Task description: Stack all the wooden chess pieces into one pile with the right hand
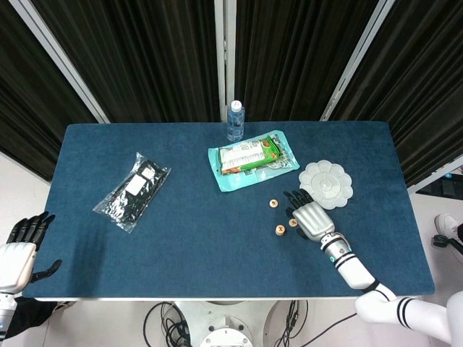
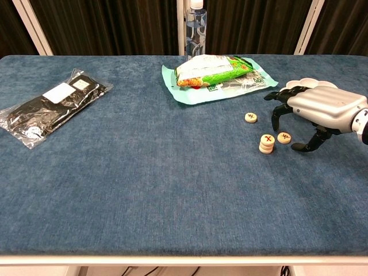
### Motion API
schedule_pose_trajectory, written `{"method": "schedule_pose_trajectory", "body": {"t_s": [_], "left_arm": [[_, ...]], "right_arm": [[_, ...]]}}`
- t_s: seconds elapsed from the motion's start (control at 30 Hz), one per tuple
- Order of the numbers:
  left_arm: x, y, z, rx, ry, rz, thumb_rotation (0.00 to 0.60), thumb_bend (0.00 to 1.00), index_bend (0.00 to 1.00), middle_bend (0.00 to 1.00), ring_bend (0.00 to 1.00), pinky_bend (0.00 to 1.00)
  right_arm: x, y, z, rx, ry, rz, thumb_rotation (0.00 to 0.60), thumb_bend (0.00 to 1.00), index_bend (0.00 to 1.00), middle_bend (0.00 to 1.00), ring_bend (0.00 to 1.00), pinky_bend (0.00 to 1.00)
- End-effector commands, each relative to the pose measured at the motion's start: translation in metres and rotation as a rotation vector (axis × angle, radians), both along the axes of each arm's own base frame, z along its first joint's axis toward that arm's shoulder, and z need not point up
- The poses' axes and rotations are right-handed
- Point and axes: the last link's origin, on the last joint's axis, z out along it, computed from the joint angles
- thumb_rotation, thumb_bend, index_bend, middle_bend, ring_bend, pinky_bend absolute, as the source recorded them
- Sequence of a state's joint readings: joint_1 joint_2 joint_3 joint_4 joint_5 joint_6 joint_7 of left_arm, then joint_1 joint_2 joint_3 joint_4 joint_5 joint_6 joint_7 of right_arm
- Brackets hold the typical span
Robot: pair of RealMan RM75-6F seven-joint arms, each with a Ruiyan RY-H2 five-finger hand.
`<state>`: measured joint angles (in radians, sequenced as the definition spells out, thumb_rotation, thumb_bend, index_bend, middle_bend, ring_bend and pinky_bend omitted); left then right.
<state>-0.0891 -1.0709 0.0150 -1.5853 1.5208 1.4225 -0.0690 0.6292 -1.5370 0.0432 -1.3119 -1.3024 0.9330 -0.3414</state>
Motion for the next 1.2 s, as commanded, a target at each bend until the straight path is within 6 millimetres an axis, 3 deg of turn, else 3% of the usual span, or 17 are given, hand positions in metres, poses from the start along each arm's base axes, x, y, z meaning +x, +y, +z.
{"method": "schedule_pose_trajectory", "body": {"t_s": [0.03,0.67,0.97,1.2], "left_arm": [[0.0,0.0,0.0,0.001,0.0,0.0,0.6,0.23,0.05,0.0,0.0,0.0],[0.0,0.0,0.001,0.003,-0.004,-0.001,0.6,0.23,0.05,0.0,0.0,0.0],[0.001,0.0,0.0,-0.002,-0.006,-0.004,0.6,0.23,0.05,0.0,0.0,0.0],[0.001,-0.001,0.001,0.0,-0.008,-0.005,0.6,0.23,0.05,0.0,0.0,0.0]], "right_arm": [[0.0,0.0,0.0,-0.001,-0.002,0.0,0.6,0.23,0.41,0.01,0.0,0.0],[0.002,-0.002,0.001,-0.015,-0.012,0.001,0.6,0.26,0.51,0.02,0.0,0.0],[0.027,0.004,0.022,-0.031,-0.069,0.084,0.6,0.26,0.53,0.03,0.0,0.0],[0.036,0.015,0.016,0.016,-0.043,0.123,0.6,0.26,0.53,0.03,0.0,0.0]]}}
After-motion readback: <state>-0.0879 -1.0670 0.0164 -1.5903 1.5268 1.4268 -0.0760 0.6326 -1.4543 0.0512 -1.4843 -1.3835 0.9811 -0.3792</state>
